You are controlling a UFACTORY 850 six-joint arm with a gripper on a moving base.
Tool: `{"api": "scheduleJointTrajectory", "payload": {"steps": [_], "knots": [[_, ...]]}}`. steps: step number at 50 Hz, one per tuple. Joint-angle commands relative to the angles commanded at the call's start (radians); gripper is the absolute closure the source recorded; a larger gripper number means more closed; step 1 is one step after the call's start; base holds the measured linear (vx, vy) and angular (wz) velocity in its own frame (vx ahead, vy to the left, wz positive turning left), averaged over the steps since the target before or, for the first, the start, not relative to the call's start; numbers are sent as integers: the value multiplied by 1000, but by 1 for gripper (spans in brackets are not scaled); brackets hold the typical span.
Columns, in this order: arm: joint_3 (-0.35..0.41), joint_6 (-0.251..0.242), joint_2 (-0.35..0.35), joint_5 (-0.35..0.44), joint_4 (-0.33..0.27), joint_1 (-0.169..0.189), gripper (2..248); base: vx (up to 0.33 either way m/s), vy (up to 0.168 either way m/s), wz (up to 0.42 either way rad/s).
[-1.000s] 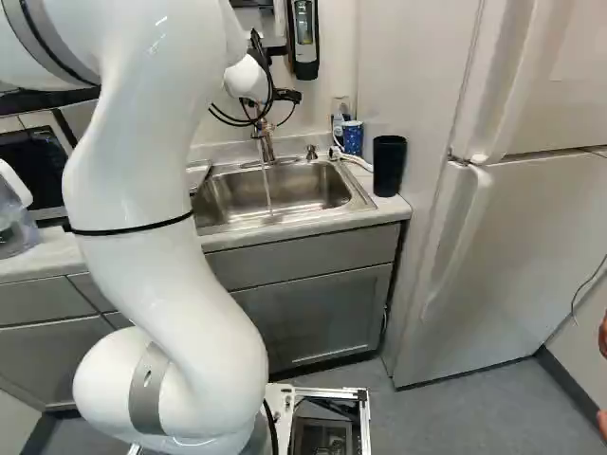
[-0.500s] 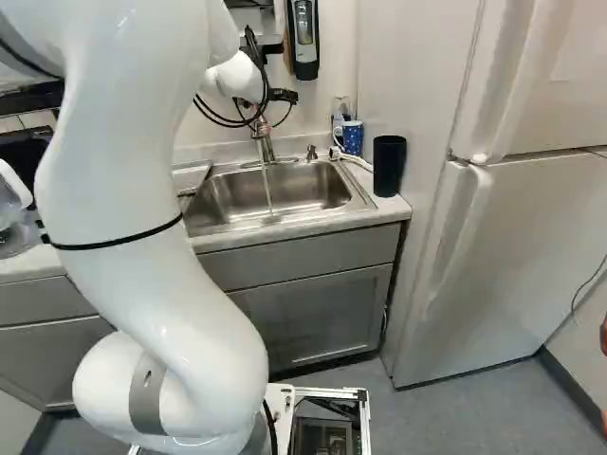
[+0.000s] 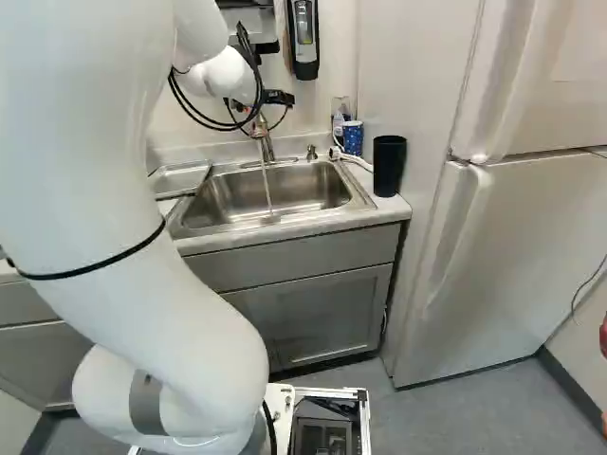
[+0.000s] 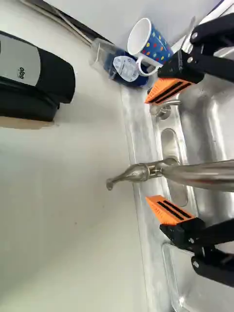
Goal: Rinse the cup and place it in the tray
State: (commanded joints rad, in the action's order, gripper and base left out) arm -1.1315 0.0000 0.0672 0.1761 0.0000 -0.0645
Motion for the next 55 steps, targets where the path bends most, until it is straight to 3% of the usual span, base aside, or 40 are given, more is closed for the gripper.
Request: {"api": "scheduleJointTrajectory", "payload": {"steps": [55], "knots": [[288,0,-300,-144,0,1,3,0,0,0]]}}
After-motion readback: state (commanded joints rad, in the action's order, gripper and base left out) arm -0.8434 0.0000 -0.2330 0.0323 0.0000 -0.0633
